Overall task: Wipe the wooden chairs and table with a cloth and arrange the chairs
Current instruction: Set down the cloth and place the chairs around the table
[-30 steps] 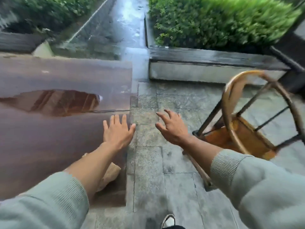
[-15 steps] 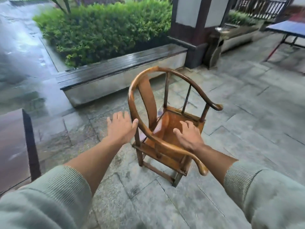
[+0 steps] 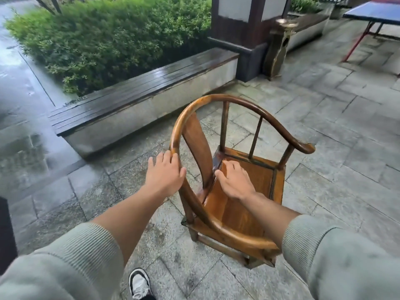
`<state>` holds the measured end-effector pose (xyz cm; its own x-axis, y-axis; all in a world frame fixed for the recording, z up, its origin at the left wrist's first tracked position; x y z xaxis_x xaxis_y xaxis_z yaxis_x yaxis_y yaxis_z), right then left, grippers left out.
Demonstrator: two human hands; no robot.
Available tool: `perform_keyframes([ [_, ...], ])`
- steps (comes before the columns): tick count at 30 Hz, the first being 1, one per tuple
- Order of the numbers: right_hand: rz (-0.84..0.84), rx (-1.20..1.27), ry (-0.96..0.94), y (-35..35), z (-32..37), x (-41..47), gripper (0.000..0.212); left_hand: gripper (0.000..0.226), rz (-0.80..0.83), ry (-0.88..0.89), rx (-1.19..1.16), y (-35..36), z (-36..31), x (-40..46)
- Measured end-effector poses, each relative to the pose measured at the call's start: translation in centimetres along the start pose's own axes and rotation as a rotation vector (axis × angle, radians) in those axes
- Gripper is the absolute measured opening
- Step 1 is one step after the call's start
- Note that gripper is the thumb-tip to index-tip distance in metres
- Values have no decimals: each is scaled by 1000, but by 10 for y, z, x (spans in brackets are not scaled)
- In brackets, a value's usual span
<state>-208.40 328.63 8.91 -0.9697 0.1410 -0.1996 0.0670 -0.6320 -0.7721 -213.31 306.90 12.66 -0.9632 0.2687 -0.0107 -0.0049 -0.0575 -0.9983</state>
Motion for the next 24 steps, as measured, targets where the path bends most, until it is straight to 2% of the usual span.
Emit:
perform_keyframes([
  [4, -15, -18, 26, 35, 41, 85, 58, 64, -25, 195, 33, 16, 35, 95],
  [8, -102, 13, 226, 57, 56, 143, 57, 59, -57, 462, 29, 26, 46, 188],
  [10, -135, 43, 338, 63, 61, 159, 57, 59, -36, 554, 43, 28, 53, 231],
  [12, -143, 47, 394, 62, 62, 161, 57, 61, -29, 569, 47, 25, 56, 263],
  [15, -291, 85, 589, 33, 38, 176, 58, 63, -17, 683, 78, 12, 14, 335],
  [18, -372, 99, 741, 13, 6, 179, 59, 62, -20, 841, 118, 7, -32, 364],
  [24, -466, 223, 822, 2, -3, 239, 59, 59, -28, 963, 255, -2, -68, 433],
])
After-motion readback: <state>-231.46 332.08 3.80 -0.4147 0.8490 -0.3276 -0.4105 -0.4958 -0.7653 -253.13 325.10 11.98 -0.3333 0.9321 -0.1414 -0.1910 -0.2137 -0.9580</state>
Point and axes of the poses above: each hand's wrist, its own x-axis towards the middle knuckle, its own y-axis out of the palm, z = x × y, the point moved 6 cm from there along x, towards the middle knuckle, and after that the axes turned 6 degrees about x, right-handed, at the moved point
